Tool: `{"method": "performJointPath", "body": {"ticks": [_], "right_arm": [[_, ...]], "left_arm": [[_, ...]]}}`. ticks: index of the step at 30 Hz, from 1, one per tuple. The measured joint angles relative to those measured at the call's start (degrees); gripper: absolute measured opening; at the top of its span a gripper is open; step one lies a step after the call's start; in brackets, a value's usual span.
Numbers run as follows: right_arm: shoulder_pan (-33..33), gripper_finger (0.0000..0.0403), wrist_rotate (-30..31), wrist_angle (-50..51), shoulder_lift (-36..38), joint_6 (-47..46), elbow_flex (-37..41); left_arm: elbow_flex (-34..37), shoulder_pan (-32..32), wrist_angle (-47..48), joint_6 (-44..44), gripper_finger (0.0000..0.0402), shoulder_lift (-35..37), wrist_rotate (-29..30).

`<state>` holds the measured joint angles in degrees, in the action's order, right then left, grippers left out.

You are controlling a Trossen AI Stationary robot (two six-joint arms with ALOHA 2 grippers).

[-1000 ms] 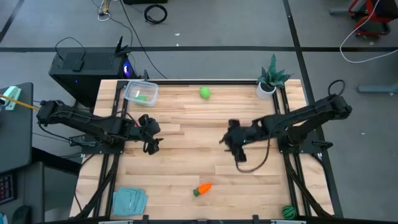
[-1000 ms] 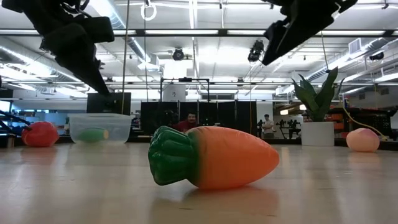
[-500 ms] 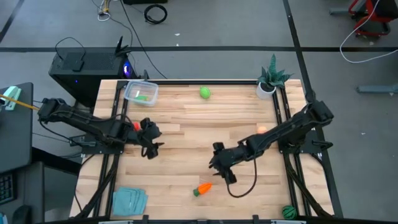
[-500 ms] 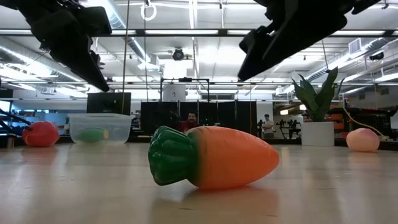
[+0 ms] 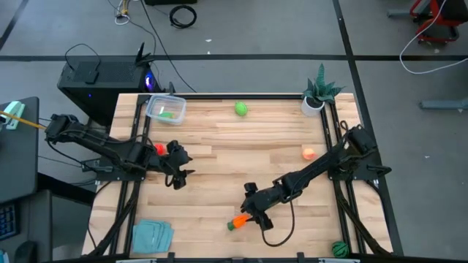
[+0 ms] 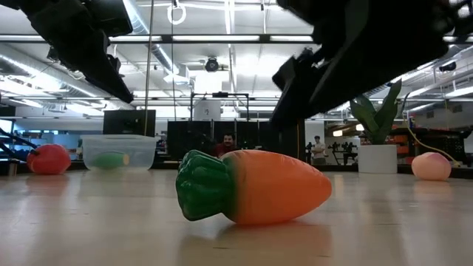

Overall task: Pick and placing Produce into tupperware
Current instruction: Put the orange carrot into the transparent bin

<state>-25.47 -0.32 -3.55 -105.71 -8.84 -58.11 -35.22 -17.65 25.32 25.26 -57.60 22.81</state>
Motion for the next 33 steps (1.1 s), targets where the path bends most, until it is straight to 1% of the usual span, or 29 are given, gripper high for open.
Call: {"method": "performJointPath", "body": {"ticks": [7,17,26,29,33], "right_arm": [[-0.25,0.0261,0.02,-6.84,-4.21,2.44,0.02],[-0.22,0.0261,0.00,-9.29,-8.79,2.47,0.02],[-0.20,0.0261,-0.57,-12.72,-10.99,2.67,-0.02],[-0.18,0.0251,-0.73,-13.49,-11.31,3.06,-0.02],[-0.20,0.0216,-0.86,-13.76,-11.28,4.46,-0.02]], "left_arm": [[0.00,0.00,-0.34,-0.29,0.0233,0.00,0.00],[0.00,0.00,-0.44,-0.35,0.0229,0.00,0.00],[0.00,0.00,-0.59,-0.38,0.0228,0.00,0.00],[0.00,0.00,-0.63,-0.38,0.0228,-0.02,0.00],[0.00,0.00,-0.69,-0.38,0.0227,-0.02,0.00]]}}
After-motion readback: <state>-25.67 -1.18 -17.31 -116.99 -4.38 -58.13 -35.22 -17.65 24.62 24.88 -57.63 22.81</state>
